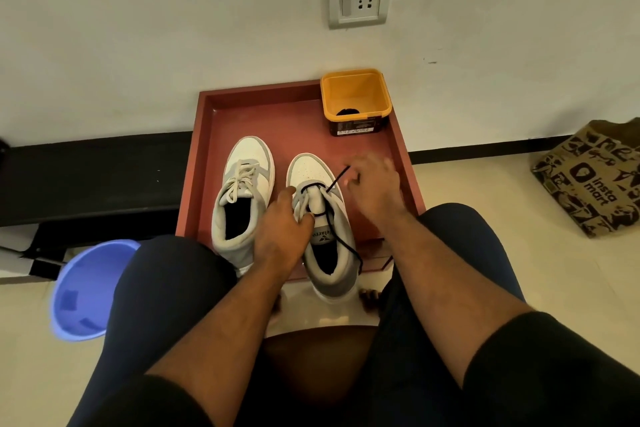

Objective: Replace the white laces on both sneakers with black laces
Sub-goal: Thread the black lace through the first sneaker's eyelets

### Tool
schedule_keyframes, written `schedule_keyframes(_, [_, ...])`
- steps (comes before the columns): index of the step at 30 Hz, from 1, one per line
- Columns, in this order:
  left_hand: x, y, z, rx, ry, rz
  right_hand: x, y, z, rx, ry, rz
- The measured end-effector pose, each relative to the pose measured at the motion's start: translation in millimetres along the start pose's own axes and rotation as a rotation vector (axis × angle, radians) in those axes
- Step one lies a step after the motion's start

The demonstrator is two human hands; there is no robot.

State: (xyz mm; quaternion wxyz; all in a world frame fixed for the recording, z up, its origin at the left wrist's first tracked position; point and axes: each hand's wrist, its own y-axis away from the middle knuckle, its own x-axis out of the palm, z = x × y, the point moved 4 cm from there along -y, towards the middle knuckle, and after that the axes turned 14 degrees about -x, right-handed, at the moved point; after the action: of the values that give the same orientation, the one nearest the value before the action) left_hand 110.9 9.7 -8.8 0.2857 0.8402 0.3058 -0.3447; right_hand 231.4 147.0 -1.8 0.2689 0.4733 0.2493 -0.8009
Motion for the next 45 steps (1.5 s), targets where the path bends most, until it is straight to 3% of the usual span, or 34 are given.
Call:
schedule_keyframes(2, [1.8,-2.8,-3.1,0.055,-0.012,0.03,11.6,3.9,5.8,-0.061,0.066,0.122])
schedule_keyframes(7, [6.2,-10.7,1.5,0.086,-0.093,0.124,21.8,-0.4,9.6,-0.108,0.173,0.145])
schedule_keyframes(9, [7.0,-12.2,3.1,0.09,-0.149,0.142,8.9,-5.4,-1.6,0.001,0.193,0.045])
schedule_keyframes(11, [7.9,-13.8,4.2,0.078,-0.158,0.156,-13.2,-5.9,-21.6,0.232,0.128,-0.096])
schedule_keyframes(13, [9.4,-14.2,5.2,0.066,-0.142,0.152,-24.9,-4.6,-32.4,0.339,0.075,-0.139])
schedule_keyframes(20, [9.5,-9.0,3.9,0.025,-0.09,0.12,14.9,3.6,15.4,-0.113,0.293,0.202])
schedule_keyframes(27, [6.1,-4.6,2.3,-0.027,0.055,0.107,-20.1,10.8,8.1,0.1,0.162,0.036])
schedule_keyframes(30, [1.0,1.2,1.4,-0.076,0.14,0.133,-30.1,33.1,25.0,0.159,-0.253,0.122])
schedule_keyframes(32, [-7.6,7.5,-4.4,-0.111,0.182,0.131,-22.0,53.4,35.7,0.226,-0.371,0.254])
schedule_keyframes(36, [-21.2,28.2,-5.6,-0.184,0.354,0.133,-8.4,69.2,47.2,0.239,-0.147,0.332])
schedule_keyframes(41, [-15.3,54.2,8.1,-0.3,0.553,0.419,-13.7,66.9,52.6,0.116,-0.024,0.325])
schedule_keyframes(43, [-12.8,55.6,5.4,-0.332,0.635,0.522,-16.9,62.6,55.3,0.079,-0.21,0.266])
schedule_keyframes(45, [-9.7,58.5,0.8,-0.369,0.73,0.603,-18.2,60.0,56.4,0.232,-0.762,0.176])
